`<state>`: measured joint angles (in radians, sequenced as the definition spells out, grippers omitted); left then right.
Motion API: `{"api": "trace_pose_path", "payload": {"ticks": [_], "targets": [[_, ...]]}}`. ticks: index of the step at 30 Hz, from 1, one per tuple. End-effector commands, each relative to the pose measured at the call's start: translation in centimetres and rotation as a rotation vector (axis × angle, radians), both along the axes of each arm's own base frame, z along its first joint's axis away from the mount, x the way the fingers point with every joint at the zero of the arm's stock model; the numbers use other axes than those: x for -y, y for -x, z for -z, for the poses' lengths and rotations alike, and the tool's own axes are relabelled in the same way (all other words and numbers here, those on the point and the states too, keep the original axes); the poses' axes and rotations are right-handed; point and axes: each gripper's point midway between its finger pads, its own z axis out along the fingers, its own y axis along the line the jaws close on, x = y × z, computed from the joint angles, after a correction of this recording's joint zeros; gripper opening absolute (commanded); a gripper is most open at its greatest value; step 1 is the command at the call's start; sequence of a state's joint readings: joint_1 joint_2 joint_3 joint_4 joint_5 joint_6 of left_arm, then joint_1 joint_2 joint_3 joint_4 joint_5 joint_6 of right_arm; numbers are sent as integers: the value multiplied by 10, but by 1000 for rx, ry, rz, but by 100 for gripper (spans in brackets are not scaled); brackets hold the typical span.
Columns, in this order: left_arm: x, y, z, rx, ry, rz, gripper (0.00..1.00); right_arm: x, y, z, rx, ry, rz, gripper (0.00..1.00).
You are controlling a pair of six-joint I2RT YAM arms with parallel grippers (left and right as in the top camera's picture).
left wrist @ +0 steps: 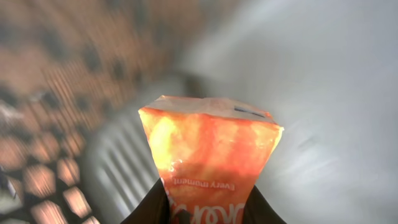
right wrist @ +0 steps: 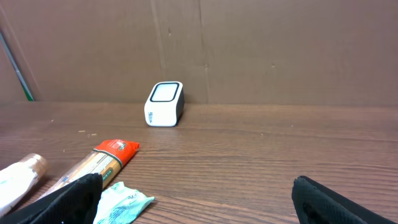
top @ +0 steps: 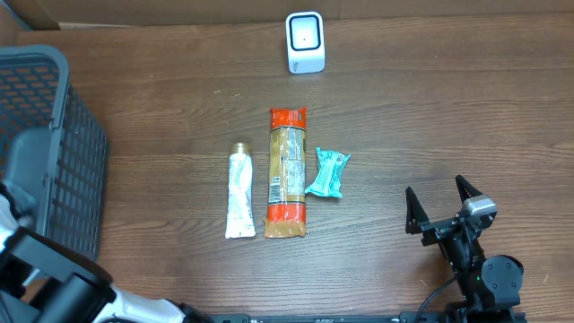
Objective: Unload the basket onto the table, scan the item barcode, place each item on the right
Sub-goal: 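Grasp the small orange packet in the basket with the left gripper, then carry the orange packet out and set it right of the green pack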
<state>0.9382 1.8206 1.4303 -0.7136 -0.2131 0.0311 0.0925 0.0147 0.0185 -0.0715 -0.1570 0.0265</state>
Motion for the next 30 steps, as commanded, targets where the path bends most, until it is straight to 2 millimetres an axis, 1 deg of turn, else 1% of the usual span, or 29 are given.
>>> {"api": "trace_pose_path", "payload": {"ticks": [1,3,4,5,6,7,8,9,11,12,13,15,17,21,23,26,30], "targets": [[-5,-36,-125,200,-237,43,18,0,0,2,6,0,2,100],[3,-52,-174,282,-319,81,15,0,0,2,6,0,2,100],[10,-61,-199,333,-351,112,13,0,0,2,6,0,2,100],[19,-69,-219,380,-371,144,11,0,0,2,6,0,3,100],[31,-79,-240,444,-381,180,10,0,0,2,6,0,2,100],[43,-86,-255,501,-380,210,10,0,0,2,6,0,2,100],[60,-96,-270,565,-369,254,10,0,0,2,6,0,2,100],[79,-105,-283,622,-351,304,10,0,0,2,6,0,2,100],[119,-120,-296,701,-294,398,10,0,0,2,6,0,2,100],[138,-126,-298,724,-258,437,11,0,0,2,6,0,2,100],[161,-132,-298,739,-211,480,10,0,0,2,6,0,2,100],[205,-142,-290,736,-116,568,11,0,0,2,6,0,3,100],[251,-150,-276,698,-20,661,13,0,0,2,6,0,2,100],[344,-161,-231,547,160,854,14,0,0,2,6,0,2,100],[385,-165,-207,464,233,943,16,0,0,2,6,0,2,100],[441,-167,-166,320,323,1055,17,0,0,2,6,0,2,100],[497,-168,-108,137,389,1103,20,0,0,2,6,0,2,100]]}}
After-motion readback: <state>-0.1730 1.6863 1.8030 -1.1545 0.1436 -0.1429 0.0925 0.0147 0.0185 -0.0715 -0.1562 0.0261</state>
